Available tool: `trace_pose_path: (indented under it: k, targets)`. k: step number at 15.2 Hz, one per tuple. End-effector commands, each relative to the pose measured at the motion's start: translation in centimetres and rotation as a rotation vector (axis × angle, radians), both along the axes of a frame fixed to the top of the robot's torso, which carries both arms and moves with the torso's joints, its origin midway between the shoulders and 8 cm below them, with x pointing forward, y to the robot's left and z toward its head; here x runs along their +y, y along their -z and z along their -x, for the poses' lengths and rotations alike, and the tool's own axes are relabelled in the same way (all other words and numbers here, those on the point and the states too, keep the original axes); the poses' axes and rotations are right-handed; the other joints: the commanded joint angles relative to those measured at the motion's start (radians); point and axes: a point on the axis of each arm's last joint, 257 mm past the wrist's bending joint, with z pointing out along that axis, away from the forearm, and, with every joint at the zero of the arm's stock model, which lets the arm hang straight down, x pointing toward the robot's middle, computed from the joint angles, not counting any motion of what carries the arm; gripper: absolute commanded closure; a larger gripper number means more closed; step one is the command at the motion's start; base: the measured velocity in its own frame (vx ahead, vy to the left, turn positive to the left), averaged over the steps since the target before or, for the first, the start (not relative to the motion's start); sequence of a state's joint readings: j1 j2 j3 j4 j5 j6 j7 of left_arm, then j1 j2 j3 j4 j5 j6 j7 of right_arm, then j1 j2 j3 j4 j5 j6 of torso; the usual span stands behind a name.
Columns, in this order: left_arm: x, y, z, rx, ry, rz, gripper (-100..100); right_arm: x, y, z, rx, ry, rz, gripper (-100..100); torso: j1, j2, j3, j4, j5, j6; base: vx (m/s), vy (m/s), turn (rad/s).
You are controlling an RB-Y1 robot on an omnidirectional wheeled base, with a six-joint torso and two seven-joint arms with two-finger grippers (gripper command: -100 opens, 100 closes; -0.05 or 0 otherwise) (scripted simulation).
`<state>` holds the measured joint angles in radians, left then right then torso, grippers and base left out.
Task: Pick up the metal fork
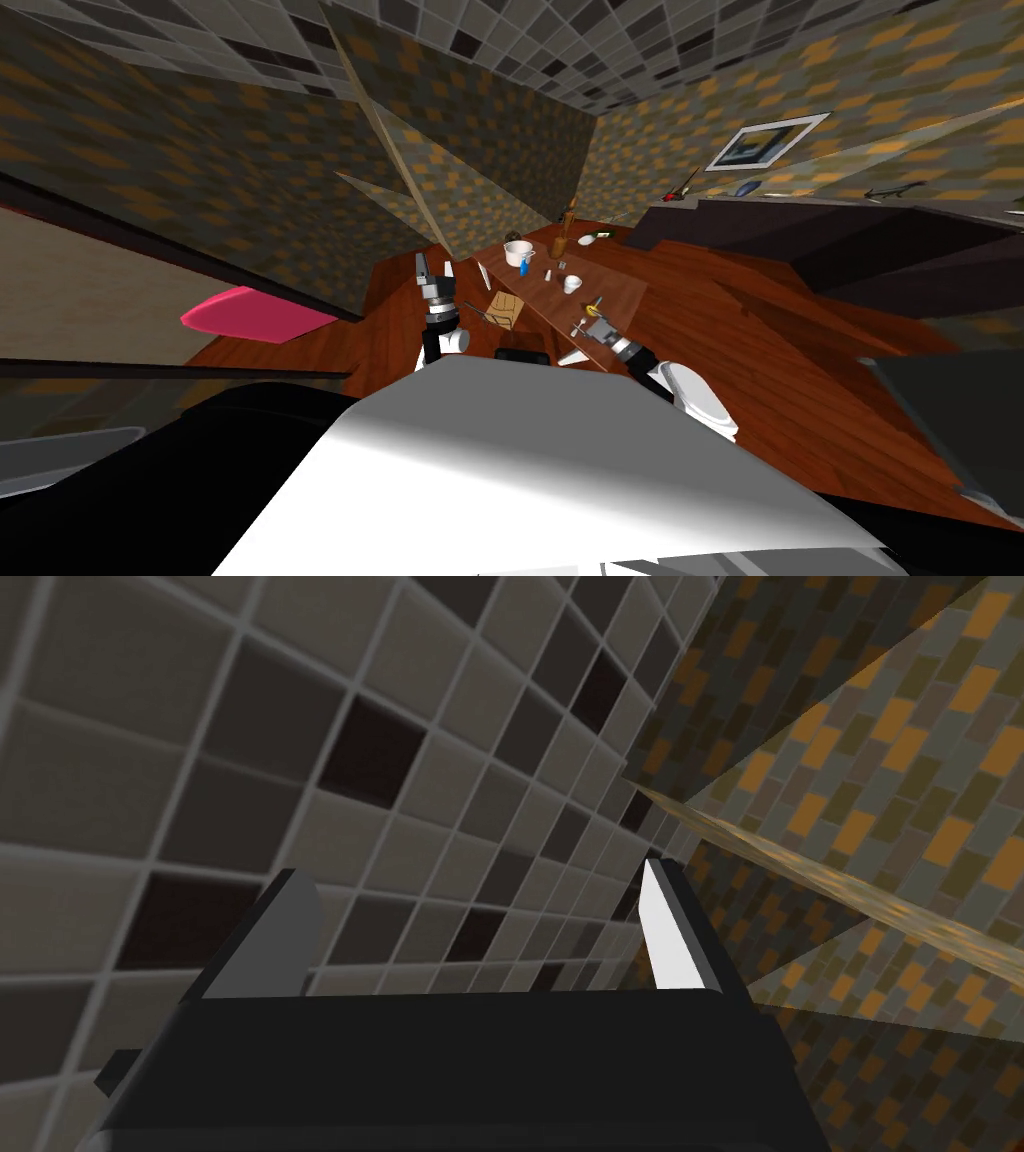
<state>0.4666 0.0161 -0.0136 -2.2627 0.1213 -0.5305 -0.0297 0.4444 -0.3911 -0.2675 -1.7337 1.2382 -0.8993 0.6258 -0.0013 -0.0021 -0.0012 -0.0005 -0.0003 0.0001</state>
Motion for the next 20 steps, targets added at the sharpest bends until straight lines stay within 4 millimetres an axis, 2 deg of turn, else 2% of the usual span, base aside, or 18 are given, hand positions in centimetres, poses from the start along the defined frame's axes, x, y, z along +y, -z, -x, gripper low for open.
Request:
trace_pose_path:
  k: [1, 3, 4, 6, 7, 9, 10, 12, 13, 16, 17, 18, 20]
  targets:
    - [0.0, 0.0, 0.0, 0.0, 0.0, 0.0, 0, -1.3, 1.9, 0.7, 0.024, -0.019, 0.084, -100, 0.0, 0.0, 0.0, 0.0, 0.0, 0.0, 0.006, -0.022, 0.256]
    - [0.0, 0.0, 0.0, 0.0, 0.0, 0.0, 0, -1.5, 2.7, 0.9, 0.037, -0.026, 0.119, -100, 0.0, 0.0, 0.0, 0.0, 0.0, -0.001, 0.006, -0.028, 0.213]
    - [0.0, 0.0, 0.0, 0.0, 0.0, 0.0, 0, -2.6, 3.9, 1.6, 0.053, -0.042, 0.173, -100, 0.0, 0.0, 0.0, 0.0, 0.0, 0.0, 0.006, -0.022, 0.234]
    - [0.0, 0.0, 0.0, 0.0, 0.0, 0.0, 0, -2.7, 4.6, 1.8, 0.067, -0.049, 0.206, -100, 0.0, 0.0, 0.0, 0.0, 0.0, -0.001, 0.004, -0.025, 0.212]
    - [0.0, 0.0, 0.0, 0.0, 0.0, 0.0, 0, -3.8, 5.8, 2.6, 0.085, -0.066, 0.256, -100, 0.0, 0.0, 0.0, 0.0, 0.0, 0.0, 0.005, -0.027, 0.229]
    - [0.0, 0.0, 0.0, 0.0, 0.0, 0.0, 0, -4.0, 6.5, 2.8, 0.1, -0.073, 0.287, -100, 0.0, 0.0, 0.0, 0.0, 0.0, -0.001, 0.002, -0.025, 0.204]
    - [0.0, 0.0, 0.0, 0.0, 0.0, 0.0, 0, -5.1, 7.7, 3.6, 0.12, -0.093, 0.335, -100, 0.0, 0.0, 0.0, 0.0, 0.0, 0.0, -0.001, -0.023, 0.23]
    - [0.0, 0.0, 0.0, 0.0, 0.0, 0.0, 0, -5.4, 8.2, 3.9, 0.133, -0.1, 0.363, -100, 0.0, 0.0, 0.0, 0.0, 0.0, 0.0, 0.001, -0.028, 0.203]
    - [0.0, 0.0, 0.0, 0.0, 0.0, 0.0, 0, -6.5, 9.4, 4.8, 0.156, -0.121, 0.41, -100, 0.0, 0.0, 0.0, 0.0, 0.0, 0.0, 0.001, -0.021, 0.279]
    - [0.0, 0.0, 0.0, 0.0, 0.0, 0.0, 0, -8.0, 11.3, 6.2, 0.201, -0.154, 0.492, -100, 0.0, 0.0, 0.0, 0.0, 0.0, -0.001, -0.002, -0.032, 0.287]
    - [0.0, 0.0, 0.0, 0.0, 0.0, 0.0, 0, -8.0, 11.4, 6.3, 0.204, -0.155, 0.498, -100, -0.001, 0.0, 0.0, 0.0, 0.0, 0.0, 0.001, -0.028, 0.087]
    - [0.0, 0.0, 0.0, 0.0, 0.0, 0.0, 0, -9.1, 12.4, 7.3, 0.229, -0.179, 0.539, -100, 0.0, 0.0, 0.0, 0.0, 0.0, 0.0, 0.001, -0.023, 0.201]
    - [0.0, 0.0, 0.0, 0.0, 0.0, 0.0, 0, -9.3, 12.7, 7.5, 0.24, -0.184, 0.556, -100, 0.0, 0.0, 0.0, 0.0, 0.0, 0.0, 0.0, -0.025, 0.182]
